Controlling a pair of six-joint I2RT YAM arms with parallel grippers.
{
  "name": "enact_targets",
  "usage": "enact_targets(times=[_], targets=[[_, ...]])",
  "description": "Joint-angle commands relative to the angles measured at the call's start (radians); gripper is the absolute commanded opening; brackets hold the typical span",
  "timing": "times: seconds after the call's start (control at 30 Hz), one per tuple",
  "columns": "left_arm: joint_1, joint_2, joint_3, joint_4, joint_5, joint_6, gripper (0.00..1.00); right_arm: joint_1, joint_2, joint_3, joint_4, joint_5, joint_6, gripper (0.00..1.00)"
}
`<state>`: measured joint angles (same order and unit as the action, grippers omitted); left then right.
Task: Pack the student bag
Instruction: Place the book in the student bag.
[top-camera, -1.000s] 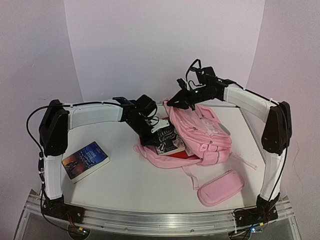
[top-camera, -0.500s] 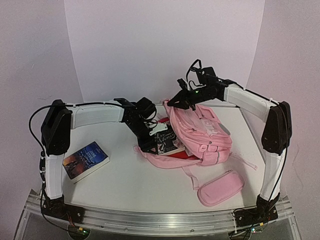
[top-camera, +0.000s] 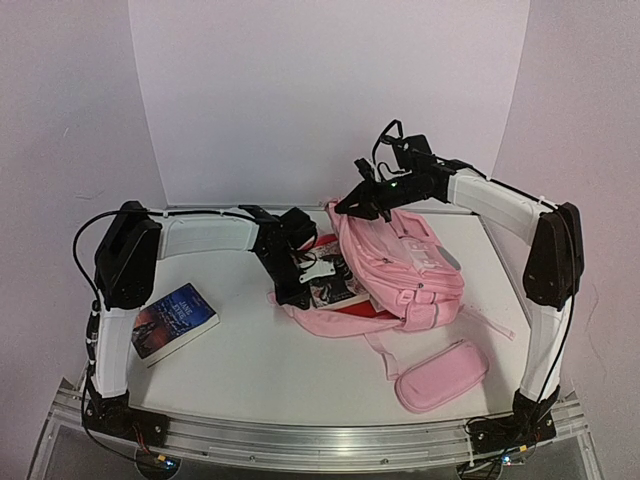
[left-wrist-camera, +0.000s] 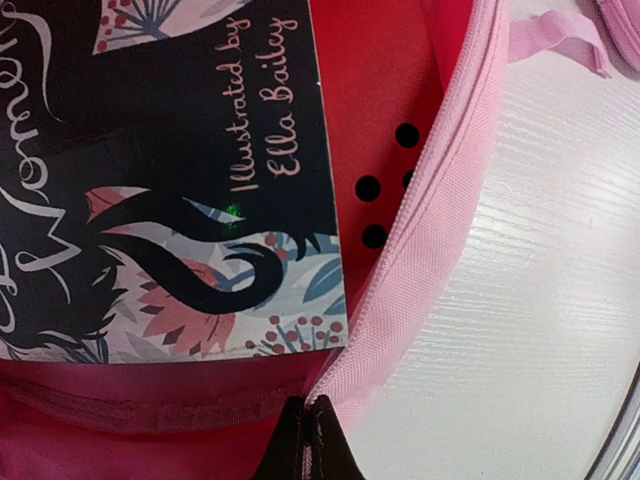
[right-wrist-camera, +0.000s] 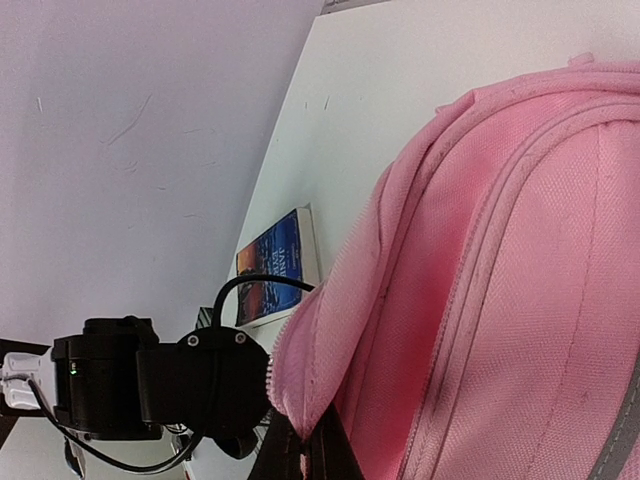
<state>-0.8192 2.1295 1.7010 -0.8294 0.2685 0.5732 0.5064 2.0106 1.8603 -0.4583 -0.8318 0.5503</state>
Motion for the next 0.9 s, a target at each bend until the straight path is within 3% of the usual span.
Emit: enact_targets(times=[0.0,0.17,0.37,0.4,0.47,0.57,0.6,0.63,0.73,0.87], targets=[[0.001,-0.100,0.115,-0.020,0.009,-0.023,0.00,-0.020,0.007,0.020,0.015,0.011,-0.013,0.00],[0.005,-0.155,0.181,0.017,0.024,-0.052,0.00,-0.020,0.005,0.013,0.014,0.024,-0.021,0.00],[0.035,-0.183,0.079,0.086,0.057,-0.140,0.01,-0.020,0.009,0.013,0.012,0.038,-0.029,0.00],[0.037,-0.188,0.057,0.090,0.050,-0.162,0.05,-0.020,0.010,0.015,0.011,0.038,-0.032,0.00],[0.046,-0.207,0.024,0.099,0.033,-0.248,0.25,-0.020,0.011,0.019,0.009,0.042,-0.039,0.00],[0.085,-0.248,0.001,0.086,-0.012,-0.419,0.69,-0.020,0.005,0.018,0.001,0.057,-0.052,0.00],[0.105,-0.259,-0.002,0.067,-0.022,-0.475,0.89,-0.020,0.003,0.017,-0.002,0.062,-0.056,0.00],[0.136,-0.269,-0.010,0.043,-0.037,-0.557,0.97,-0.020,-0.002,0.014,-0.004,0.068,-0.060,0.00],[0.219,-0.274,-0.022,-0.079,-0.125,-0.780,1.00,-0.020,-0.011,0.002,-0.013,0.087,-0.074,0.03],[0.264,-0.308,-0.118,-0.195,-0.257,-1.087,1.00,-0.020,-0.020,-0.003,-0.035,0.134,-0.105,0.27]])
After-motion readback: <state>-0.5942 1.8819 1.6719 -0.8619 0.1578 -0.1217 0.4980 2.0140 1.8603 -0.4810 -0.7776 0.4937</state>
